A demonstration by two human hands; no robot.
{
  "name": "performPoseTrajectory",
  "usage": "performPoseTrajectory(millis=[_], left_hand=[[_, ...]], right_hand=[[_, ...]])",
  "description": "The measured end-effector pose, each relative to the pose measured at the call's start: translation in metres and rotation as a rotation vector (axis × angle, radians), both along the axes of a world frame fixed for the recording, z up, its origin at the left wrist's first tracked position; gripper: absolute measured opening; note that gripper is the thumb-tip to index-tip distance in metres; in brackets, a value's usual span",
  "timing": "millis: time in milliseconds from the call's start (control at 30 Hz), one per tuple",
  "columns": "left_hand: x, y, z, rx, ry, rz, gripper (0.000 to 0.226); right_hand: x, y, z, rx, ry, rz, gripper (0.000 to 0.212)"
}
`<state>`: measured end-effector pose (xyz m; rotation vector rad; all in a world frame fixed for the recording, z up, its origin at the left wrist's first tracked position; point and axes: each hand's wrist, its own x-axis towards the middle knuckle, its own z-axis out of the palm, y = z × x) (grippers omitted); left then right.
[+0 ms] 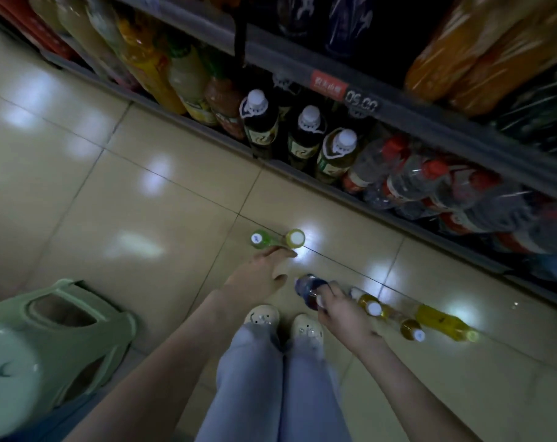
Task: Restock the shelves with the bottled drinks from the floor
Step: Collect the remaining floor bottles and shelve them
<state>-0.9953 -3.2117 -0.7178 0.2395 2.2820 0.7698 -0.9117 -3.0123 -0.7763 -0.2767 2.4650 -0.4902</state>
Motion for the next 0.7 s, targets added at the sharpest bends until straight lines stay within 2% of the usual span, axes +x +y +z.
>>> performPoseTrajectory(millis=[67,133,200,300,400,467,567,633,700], left_hand=[[0.0,0.012,0.044,0.029,-0.029,-0.14,0.062],[0.0,0.027,0.09,0.077,-0.066,-0.326,0.076],[-0.002,0.044,0.141,0.107,-0.108,-0.392,0.083],[-0.009,0.075,0.222,0.167,-0.064,-0.409,0.069],[-0.019,0.116,0.296,0.195,-0.012,-0.508,0.07],[-0.021,0.146,0.335,0.243,-0.014,-0.517,0.064],[-0.011,0.197,0.38,0.373,-0.102,-0.45,0.044],[0.009,0.235,0.405,0.438,-0.151,-0.44,0.027],[0.037,0.274,0.424,0.487,-0.172,-0.443,0.024]], right_hand=[[0.002,0.005,0.072,-0.14,0.016,-0.17,0.026],[0.003,0.011,0.146,-0.269,0.114,-0.285,0.021],[0.004,0.017,0.221,-0.404,0.183,-0.424,0.019],[0.014,0.037,0.316,-0.499,0.326,-0.622,0.024],[0.033,0.064,0.388,-0.579,0.332,-0.921,0.058],[0.049,0.084,0.417,-0.591,0.35,-1.054,0.071],[0.074,0.116,0.445,-0.698,0.281,-1.168,0.072],[0.093,0.137,0.457,-0.795,0.238,-1.207,0.063],[0.115,0.162,0.465,-0.881,0.253,-1.262,0.052]])
